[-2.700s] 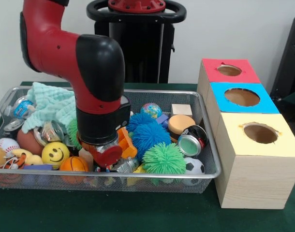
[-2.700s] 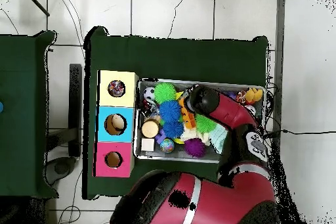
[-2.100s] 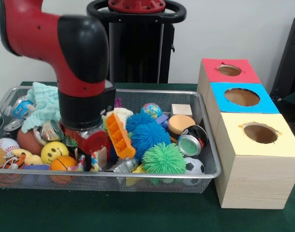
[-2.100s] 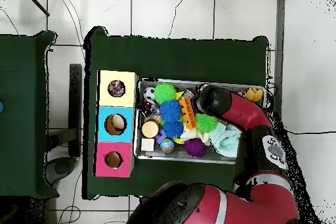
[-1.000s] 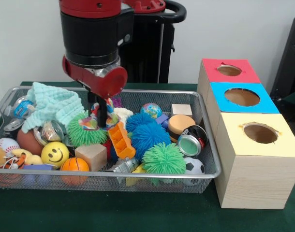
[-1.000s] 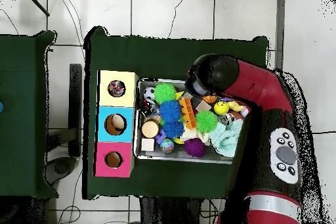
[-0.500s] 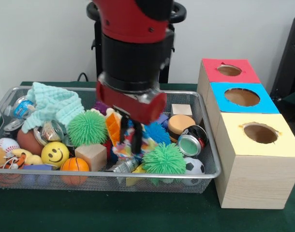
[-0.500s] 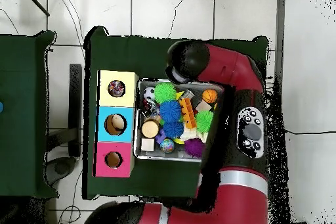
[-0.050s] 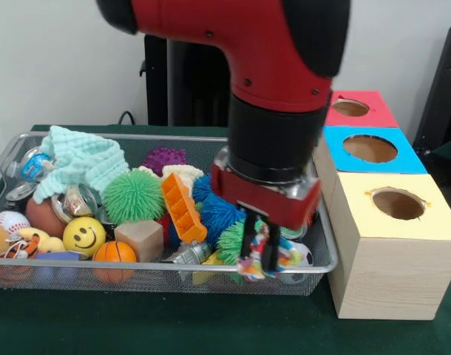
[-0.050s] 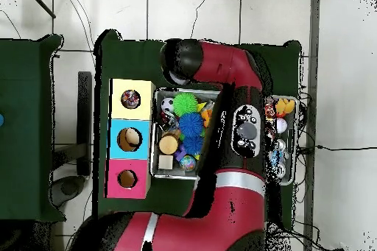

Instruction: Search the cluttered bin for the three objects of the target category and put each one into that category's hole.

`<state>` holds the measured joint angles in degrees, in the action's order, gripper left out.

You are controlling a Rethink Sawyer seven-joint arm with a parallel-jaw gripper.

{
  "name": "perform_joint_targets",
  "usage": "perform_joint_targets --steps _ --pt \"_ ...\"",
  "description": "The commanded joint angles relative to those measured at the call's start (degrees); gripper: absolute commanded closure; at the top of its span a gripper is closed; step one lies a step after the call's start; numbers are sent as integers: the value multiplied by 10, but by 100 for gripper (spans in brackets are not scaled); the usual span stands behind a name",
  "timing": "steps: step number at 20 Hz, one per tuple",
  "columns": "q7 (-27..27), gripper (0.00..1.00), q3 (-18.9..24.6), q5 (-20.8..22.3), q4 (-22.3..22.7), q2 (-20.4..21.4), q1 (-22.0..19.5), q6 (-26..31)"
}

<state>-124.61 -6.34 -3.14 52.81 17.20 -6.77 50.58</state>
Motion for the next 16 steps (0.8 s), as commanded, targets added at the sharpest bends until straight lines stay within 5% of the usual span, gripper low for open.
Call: perform_joint_targets --steps 1,9,16 --pt "-179 100 -15 -27 -52 -35 16 101" --pt "-207 100 -35 -60 -62 -37 42 139" --pt "-224 100 -45 -79 27 -9 70 88"
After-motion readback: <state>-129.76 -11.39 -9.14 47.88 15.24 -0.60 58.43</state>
